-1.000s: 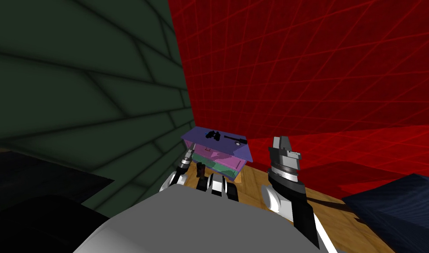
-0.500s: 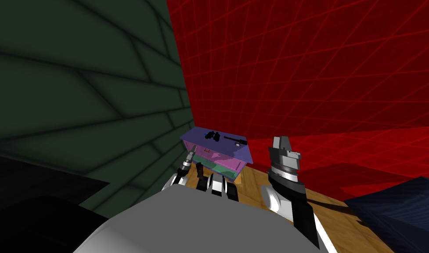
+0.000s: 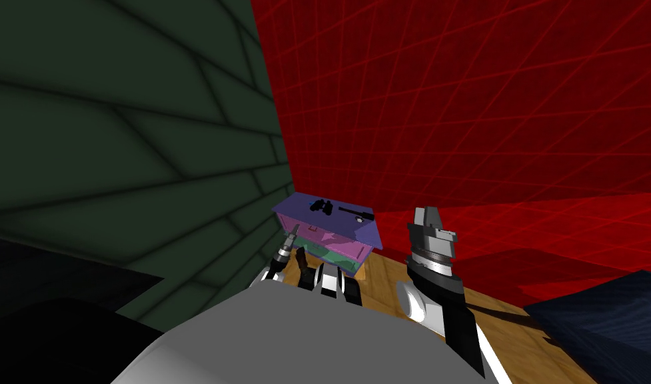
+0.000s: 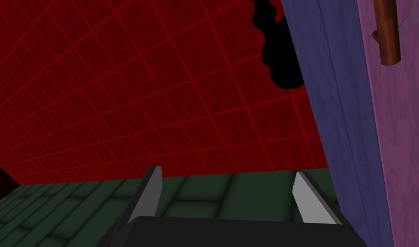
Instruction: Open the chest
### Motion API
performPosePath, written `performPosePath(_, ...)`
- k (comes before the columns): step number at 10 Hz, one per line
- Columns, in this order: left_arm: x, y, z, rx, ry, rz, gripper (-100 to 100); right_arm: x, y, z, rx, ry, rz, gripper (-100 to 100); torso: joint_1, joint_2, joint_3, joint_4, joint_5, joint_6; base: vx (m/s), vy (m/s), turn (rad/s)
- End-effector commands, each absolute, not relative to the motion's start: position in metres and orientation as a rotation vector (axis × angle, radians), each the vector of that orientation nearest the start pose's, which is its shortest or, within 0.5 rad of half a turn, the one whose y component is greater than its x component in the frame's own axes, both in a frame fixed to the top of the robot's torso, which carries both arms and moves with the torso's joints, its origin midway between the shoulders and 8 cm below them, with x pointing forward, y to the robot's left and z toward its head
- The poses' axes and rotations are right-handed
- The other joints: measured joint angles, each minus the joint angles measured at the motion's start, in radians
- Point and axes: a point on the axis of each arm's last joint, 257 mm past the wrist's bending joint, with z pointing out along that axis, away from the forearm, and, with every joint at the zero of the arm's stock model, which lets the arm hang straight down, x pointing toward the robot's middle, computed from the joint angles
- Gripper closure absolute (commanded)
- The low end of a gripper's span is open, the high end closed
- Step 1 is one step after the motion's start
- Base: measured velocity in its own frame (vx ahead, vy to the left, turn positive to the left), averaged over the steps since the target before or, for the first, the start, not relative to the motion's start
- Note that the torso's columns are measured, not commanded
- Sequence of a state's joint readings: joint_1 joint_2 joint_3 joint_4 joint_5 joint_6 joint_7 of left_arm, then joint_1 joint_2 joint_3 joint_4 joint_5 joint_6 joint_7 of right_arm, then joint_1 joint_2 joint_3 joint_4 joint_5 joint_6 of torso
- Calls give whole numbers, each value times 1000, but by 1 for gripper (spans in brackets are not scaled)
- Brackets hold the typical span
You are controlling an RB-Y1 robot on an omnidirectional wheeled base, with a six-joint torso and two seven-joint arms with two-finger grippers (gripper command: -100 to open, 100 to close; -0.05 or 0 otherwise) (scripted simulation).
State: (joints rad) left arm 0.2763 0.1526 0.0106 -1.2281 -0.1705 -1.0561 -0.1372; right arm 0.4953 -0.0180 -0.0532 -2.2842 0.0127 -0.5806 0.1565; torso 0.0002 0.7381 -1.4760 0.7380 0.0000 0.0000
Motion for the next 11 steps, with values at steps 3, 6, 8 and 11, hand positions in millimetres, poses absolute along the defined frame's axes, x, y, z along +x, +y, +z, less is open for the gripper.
performPosePath(3, 373, 257, -289, -579, 1157, -1116, -100, 327, -288, 43, 501, 603, 1116, 0, 0, 0, 0, 0, 0, 0, 9, -15, 7)
performPosePath(6, 369, 250, -306, -584, 1183, -1122, -100, 327, -288, 43, 501, 603, 1116, 0, 0, 0, 0, 0, 0, 0, 13, -18, 11)
performPosePath(8, 366, 252, -316, -604, 1203, -1115, -100, 327, -288, 43, 501, 603, 1116, 0, -1, 0, 0, 0, 0, 0, 16, -19, -11)
performPosePath(11, 358, 244, -340, -630, 1243, -1117, -100, 327, -288, 43, 501, 603, 1116, 0, 1, -1, -1, 0, 0, 0, 38, -8, -7)
